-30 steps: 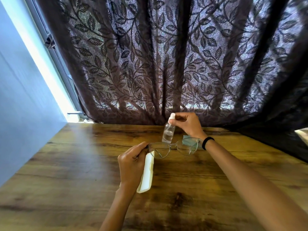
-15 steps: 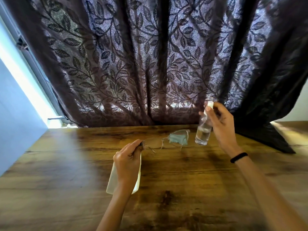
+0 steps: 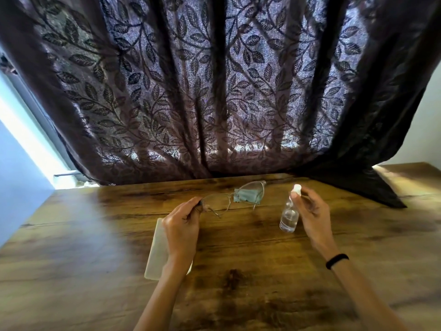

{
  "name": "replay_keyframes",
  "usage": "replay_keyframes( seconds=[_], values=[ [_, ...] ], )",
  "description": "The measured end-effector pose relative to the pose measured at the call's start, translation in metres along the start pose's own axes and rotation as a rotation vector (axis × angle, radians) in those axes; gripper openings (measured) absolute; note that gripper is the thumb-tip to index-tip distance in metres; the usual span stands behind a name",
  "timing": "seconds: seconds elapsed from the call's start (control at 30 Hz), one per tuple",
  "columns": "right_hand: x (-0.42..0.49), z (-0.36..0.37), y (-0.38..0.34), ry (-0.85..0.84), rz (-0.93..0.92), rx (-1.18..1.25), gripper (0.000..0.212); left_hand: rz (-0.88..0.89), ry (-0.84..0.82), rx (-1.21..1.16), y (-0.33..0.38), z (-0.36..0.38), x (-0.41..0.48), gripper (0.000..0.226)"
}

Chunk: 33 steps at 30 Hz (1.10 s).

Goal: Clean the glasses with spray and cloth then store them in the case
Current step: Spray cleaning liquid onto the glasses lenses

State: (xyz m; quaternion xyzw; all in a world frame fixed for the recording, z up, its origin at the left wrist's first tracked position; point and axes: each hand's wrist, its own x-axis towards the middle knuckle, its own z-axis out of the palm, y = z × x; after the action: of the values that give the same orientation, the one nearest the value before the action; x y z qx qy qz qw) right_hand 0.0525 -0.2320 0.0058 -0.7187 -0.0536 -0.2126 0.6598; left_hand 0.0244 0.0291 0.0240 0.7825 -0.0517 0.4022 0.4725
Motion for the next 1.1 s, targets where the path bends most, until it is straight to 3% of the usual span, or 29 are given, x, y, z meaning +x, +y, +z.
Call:
replay_keyframes(
  seconds=[0.2, 0.37, 0.47, 0.73, 1.1],
  values=[
    [-0.004, 0.0, 0.004, 0.018, -0.006, -0.04, 0.021, 0.0, -0.03, 0.008, -0.005, 0.002, -0.001, 0.028],
    [-0.012, -0.002, 0.016, -0.062, -0.069, -0.267, 0.07, 0.012, -0.023, -0.002, -0.009, 0.006, -0.001, 0.029],
    [-0.017, -0.002, 0.023, -0.066, -0.111, -0.404, 0.084, 0.01, -0.027, 0.002, -0.012, 0.007, -0.001, 0.029],
    [-0.018, 0.007, 0.007, -0.05, -0.216, -0.384, 0.08, 0.04, -0.057, 0.021, -0.017, 0.013, 0.007, 0.027],
    [-0.024, 0.051, -0.063, -0.139, -0.507, -0.281, 0.062, 0.117, -0.122, 0.129, -0.023, 0.034, 0.032, 0.024]
  ],
)
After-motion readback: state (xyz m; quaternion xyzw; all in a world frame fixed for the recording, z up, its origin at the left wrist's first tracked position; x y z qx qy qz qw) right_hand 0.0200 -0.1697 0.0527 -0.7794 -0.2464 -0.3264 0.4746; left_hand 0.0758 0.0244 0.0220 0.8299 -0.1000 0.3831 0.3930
